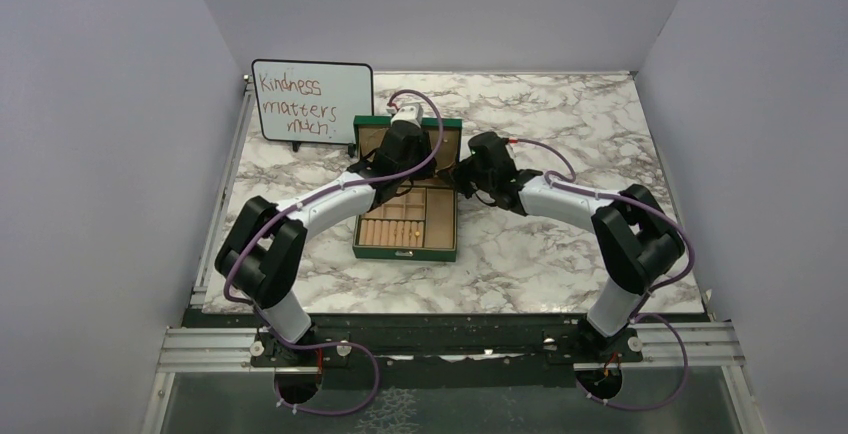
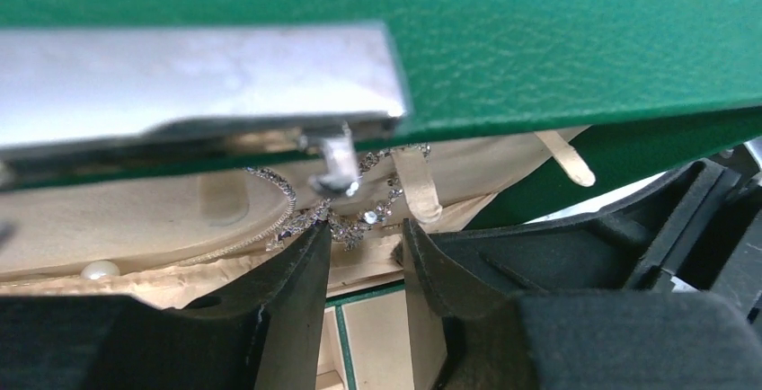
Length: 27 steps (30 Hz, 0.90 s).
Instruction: Organize the mixed jewelry
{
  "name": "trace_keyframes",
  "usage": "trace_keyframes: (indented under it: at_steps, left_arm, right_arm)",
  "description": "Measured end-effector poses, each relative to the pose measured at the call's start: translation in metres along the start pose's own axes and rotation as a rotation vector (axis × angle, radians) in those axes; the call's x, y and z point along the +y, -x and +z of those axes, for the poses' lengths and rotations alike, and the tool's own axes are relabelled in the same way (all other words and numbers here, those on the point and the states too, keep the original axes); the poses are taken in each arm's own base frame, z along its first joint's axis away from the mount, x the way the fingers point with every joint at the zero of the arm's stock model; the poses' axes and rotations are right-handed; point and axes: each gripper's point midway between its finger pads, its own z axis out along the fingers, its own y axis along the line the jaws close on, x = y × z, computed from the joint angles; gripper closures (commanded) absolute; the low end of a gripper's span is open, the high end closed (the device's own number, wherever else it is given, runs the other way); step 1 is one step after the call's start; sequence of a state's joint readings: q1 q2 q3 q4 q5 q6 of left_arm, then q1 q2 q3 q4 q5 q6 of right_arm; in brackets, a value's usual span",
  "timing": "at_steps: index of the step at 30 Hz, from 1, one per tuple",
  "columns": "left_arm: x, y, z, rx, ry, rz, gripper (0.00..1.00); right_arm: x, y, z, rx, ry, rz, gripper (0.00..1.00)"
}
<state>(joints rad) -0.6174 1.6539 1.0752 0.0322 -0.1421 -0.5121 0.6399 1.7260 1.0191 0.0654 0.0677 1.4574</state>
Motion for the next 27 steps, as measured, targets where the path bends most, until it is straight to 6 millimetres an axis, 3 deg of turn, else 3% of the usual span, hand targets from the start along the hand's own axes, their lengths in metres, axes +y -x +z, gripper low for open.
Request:
trace_keyframes:
  at_steps: [9,17,23,27]
  left_arm:
    - [-0.004,0.007,-0.005,-0.016,-0.015,-0.007,0.73]
    - [-0.005,0.008,-0.005,-0.009,-0.010,-0.014,0.72]
    - [-0.006,0.006,-0.006,-0.001,-0.012,-0.026,0.53]
    - [-0.008,0.002,-0.007,0.018,-0.026,-0.040,0.48]
  right_arm:
    - [-0.001,0.000,-0.006,0.012,0.006,-0.029,0.99]
    - [-0.002,-0.001,-0.009,0.035,0.010,-0.029,0.99]
    - [-0.003,-0.001,-0.010,0.048,0.008,-0.025,0.99]
    - [-0.004,-0.001,-0.010,0.049,0.003,-0.024,0.99]
